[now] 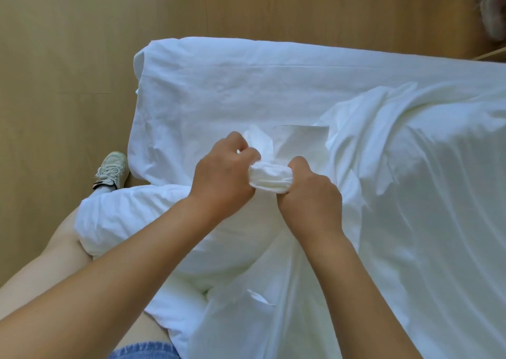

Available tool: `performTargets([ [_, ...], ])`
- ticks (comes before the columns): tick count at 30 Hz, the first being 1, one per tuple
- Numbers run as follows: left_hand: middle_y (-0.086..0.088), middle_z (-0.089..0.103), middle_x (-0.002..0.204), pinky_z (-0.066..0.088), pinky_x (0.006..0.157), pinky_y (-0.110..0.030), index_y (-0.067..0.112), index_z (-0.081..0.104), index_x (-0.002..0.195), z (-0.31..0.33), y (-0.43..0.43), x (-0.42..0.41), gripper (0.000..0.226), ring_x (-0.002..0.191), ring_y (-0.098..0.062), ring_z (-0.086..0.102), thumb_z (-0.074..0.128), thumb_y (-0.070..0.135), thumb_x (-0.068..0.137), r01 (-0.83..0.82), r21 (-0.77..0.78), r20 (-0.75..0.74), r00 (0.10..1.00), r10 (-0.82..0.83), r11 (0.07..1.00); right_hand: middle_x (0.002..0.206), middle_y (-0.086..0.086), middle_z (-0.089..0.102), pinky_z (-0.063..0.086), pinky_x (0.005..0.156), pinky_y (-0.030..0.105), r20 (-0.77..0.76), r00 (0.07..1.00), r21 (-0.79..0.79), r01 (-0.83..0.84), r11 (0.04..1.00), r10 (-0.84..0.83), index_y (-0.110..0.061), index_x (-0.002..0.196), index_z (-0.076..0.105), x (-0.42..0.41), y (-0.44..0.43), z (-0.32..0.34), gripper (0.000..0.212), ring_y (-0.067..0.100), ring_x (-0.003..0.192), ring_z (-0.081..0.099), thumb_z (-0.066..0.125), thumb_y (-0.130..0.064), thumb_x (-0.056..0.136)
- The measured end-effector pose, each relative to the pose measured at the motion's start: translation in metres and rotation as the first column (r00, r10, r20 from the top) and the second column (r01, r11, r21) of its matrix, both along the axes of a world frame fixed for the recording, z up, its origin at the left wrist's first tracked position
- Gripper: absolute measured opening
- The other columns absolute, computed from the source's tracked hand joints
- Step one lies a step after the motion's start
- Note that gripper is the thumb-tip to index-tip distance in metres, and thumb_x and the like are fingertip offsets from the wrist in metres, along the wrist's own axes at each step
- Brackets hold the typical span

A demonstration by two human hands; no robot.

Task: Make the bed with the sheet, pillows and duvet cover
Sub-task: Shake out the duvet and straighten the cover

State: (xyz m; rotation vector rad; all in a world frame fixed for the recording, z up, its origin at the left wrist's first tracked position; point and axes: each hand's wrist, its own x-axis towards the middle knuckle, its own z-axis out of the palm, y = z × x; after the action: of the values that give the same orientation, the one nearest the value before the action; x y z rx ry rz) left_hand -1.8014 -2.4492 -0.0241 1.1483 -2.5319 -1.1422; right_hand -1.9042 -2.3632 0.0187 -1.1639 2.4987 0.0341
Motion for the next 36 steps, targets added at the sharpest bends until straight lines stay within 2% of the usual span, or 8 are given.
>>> performTargets([
  [6,-0.005,0.061,0.072,0.037,0.063,-0.029,0.001,0.064,0.083,0.013,0.024,0.019,0.015,0.067,-0.02,0.048,0.053,0.006,0.074,0.076,0.253,-0.267,0.964,-0.006,0.964,0.081,0.02,0.064,0.053,0.062,0.038,-0.226,0.972,-0.513,-0.063,0.856,-0.064,0.005,0.081,0.068,0.012,0.002,-0.021,0.017,0.035,0.072,0.062,0.069,0.01,0.065],
  [9,-0.005,0.059,0.067,0.032,0.054,-0.027,0.004,0.062,0.079,0.013,0.012,0.019,0.02,0.06,-0.025,0.052,0.049,0.018,0.073,0.145,0.095,-0.258,0.959,-0.116,0.985,0.086,0.021,0.068,0.052,0.079,0.043,-0.146,0.989,-0.577,-0.068,0.814,-0.021,0.009,0.087,0.067,0.011,0.01,-0.017,0.018,0.033,0.086,0.061,0.057,0.002,0.074],
  [13,-0.009,0.056,0.059,0.036,0.044,-0.028,0.001,0.06,0.075,0.007,-0.004,-0.001,0.012,0.046,-0.03,0.051,0.061,0.005,0.063,-0.042,-0.086,-0.103,0.994,0.033,0.995,0.054,0.007,0.052,0.035,0.046,0.029,0.034,0.997,-0.453,-0.041,0.891,0.063,0.001,0.075,0.06,0.011,0.015,0.008,0.019,0.03,0.046,0.05,0.054,0.004,0.057],
  [16,-0.016,0.059,0.067,0.04,0.045,-0.032,-0.001,0.065,0.088,-0.002,-0.009,-0.009,0.025,0.049,-0.034,0.055,0.072,0.0,0.063,-0.083,-0.089,0.033,0.996,0.087,0.993,0.057,-0.009,0.041,0.027,0.051,0.028,0.184,0.98,-0.096,-0.062,0.993,0.079,-0.013,0.084,0.047,0.004,0.007,0.012,0.017,0.021,0.048,0.041,0.06,-0.022,0.077],
  [19,-0.016,0.055,0.065,0.035,0.045,-0.028,0.002,0.068,0.073,-0.008,-0.018,-0.008,0.021,0.047,-0.031,0.051,0.073,-0.005,0.053,0.031,-0.206,0.042,0.999,-0.022,0.978,0.058,-0.009,0.031,0.021,0.053,0.032,0.036,0.999,0.057,-0.029,0.998,0.027,-0.019,0.077,0.032,0.002,0.002,0.0,0.024,0.025,0.055,0.034,0.056,-0.019,0.08],
  [27,-0.007,0.068,0.08,0.047,0.067,-0.036,0.004,0.069,0.071,0.003,-0.036,0.01,0.023,0.081,-0.03,0.068,0.073,-0.007,0.051,0.611,-0.34,-0.086,0.737,-0.67,0.715,0.05,0.009,0.056,0.04,0.053,0.029,-0.226,0.921,-0.245,0.261,0.934,-0.317,-0.005,0.061,0.06,0.023,0.005,-0.025,0.018,0.03,0.044,0.053,0.075,0.002,0.067],
  [32,-0.014,0.06,0.064,0.043,0.052,-0.036,-0.001,0.058,0.061,0.004,-0.056,0.0,0.021,0.052,-0.032,0.055,0.079,0.001,0.064,0.751,-0.09,-0.015,0.656,-0.755,0.654,0.062,0.011,0.057,0.038,0.077,0.039,-0.274,0.869,-0.358,0.306,0.882,-0.412,-0.005,0.069,0.063,0.032,0.0,-0.026,0.008,0.031,0.058,0.054,0.069,0.001,0.069],
  [36,-0.018,0.06,0.07,0.04,0.057,-0.037,-0.004,0.063,0.072,-0.008,-0.068,0.009,0.017,0.063,-0.036,0.058,0.072,-0.01,0.058,0.836,-0.138,0.17,0.548,-0.819,0.531,0.093,0.018,0.061,0.04,0.097,0.052,-0.215,0.851,-0.27,0.42,0.866,-0.479,-0.002,0.105,0.065,0.069,-0.008,-0.028,0.048,0.037,0.087,0.059,0.065,0.003,0.057],
])
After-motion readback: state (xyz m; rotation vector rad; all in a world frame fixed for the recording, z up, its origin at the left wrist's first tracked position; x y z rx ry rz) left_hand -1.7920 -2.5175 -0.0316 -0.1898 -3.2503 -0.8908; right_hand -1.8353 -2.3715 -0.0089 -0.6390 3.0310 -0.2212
